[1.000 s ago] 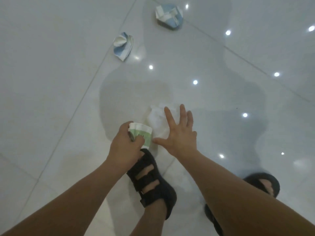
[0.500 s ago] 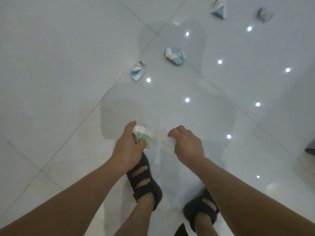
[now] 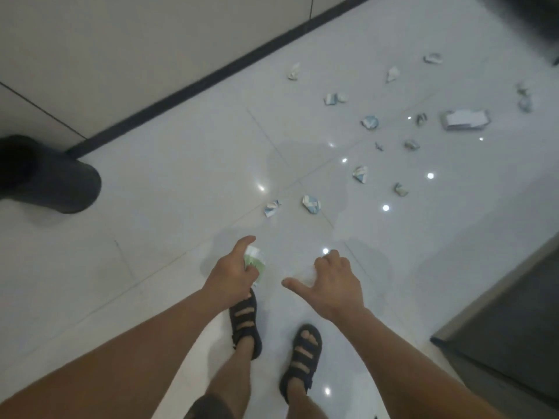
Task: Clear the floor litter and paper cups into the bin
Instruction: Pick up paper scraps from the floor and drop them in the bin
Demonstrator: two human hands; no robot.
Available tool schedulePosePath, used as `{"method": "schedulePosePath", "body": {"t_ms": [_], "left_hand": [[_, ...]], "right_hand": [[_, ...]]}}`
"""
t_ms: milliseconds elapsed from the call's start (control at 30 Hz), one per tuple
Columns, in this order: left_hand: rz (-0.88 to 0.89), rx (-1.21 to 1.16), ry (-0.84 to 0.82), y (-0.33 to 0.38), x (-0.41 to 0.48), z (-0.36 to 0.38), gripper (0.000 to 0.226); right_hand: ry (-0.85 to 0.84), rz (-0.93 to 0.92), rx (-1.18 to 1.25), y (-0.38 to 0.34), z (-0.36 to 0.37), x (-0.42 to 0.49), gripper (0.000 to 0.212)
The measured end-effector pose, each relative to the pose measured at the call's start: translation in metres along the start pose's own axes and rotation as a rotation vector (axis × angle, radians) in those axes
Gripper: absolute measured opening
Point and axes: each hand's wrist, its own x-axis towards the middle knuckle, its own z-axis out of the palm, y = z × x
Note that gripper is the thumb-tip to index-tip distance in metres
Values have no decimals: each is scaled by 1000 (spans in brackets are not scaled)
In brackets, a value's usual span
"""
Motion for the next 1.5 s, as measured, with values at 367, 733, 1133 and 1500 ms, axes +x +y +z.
{"method": "schedulePosePath", "body": {"t_ms": [367,733,1133,1500], "left_hand": [[36,-126,220,42,-167,-116,60],[-40,-259,463,-53,-222,-275,45],[-95,-368,683,-151,-250,-438,36],[-202,-223,773,-160,-185,-568,37]], "right_hand": [[59,-406,104,-120,-152,-109,42],[99,-660,-182,-321,-182,-117,24],[84,-887,-53,-518,-171,-91,35],[57,-1041,14,-652,-188,25,39]]}}
